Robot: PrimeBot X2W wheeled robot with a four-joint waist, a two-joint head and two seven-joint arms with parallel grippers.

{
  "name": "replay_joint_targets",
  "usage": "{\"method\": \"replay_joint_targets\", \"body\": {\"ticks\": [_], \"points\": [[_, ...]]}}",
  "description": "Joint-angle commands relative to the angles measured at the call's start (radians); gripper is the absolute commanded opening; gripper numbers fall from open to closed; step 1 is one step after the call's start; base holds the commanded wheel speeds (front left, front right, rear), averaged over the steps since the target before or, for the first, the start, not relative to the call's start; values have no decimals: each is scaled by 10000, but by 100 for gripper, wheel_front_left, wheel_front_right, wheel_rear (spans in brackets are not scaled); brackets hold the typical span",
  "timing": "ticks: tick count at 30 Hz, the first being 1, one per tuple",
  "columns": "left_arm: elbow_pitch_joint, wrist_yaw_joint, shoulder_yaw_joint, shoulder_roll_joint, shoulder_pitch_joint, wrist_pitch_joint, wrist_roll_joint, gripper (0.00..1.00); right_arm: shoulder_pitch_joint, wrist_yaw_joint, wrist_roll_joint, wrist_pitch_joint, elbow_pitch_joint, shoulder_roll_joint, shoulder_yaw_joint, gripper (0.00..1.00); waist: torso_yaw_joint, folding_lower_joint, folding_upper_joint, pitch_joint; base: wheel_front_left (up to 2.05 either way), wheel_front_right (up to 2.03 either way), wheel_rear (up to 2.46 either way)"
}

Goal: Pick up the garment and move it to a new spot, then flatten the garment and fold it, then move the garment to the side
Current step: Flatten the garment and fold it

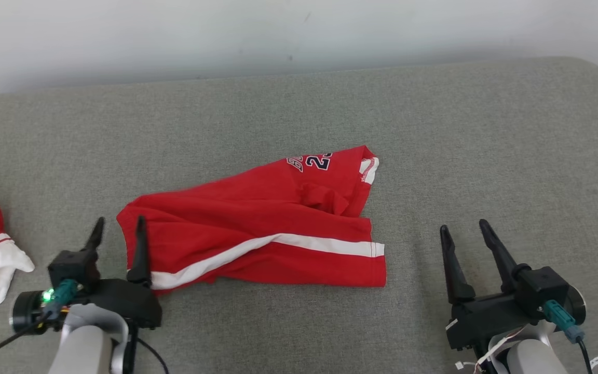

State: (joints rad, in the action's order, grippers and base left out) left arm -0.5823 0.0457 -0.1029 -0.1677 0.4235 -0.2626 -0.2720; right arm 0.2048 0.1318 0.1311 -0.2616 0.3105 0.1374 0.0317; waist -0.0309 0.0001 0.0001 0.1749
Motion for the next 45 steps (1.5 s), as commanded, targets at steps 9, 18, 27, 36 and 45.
{"method": "replay_joint_targets", "body": {"ticks": [9,18,27,36,45], "points": [[664,-376,777,256,-719,-30,775,100,-105,-23,236,-37,172,-116,421,100,33,-1,-1,-156,0,0,0],[1835,-204,1282,814,-2607,-30,1224,100,-454,-23,304,-37,499,-318,756,100,199,-1,-1,-818,0,0,0],[2197,160,1718,998,-3774,-30,1472,100,-914,-23,320,-37,795,-563,1028,100,209,-1,-1,-1499,0,0,0],[2330,540,1832,1077,-4361,-30,1610,100,-1111,-23,380,-38,991,-708,1210,100,41,-1,-1,-1791,0,0,0],[2505,773,1547,1138,-4650,-30,1595,100,-1193,-23,377,-38,1015,-790,1086,100,-6,-1,-1,-1973,0,0,0]]}}
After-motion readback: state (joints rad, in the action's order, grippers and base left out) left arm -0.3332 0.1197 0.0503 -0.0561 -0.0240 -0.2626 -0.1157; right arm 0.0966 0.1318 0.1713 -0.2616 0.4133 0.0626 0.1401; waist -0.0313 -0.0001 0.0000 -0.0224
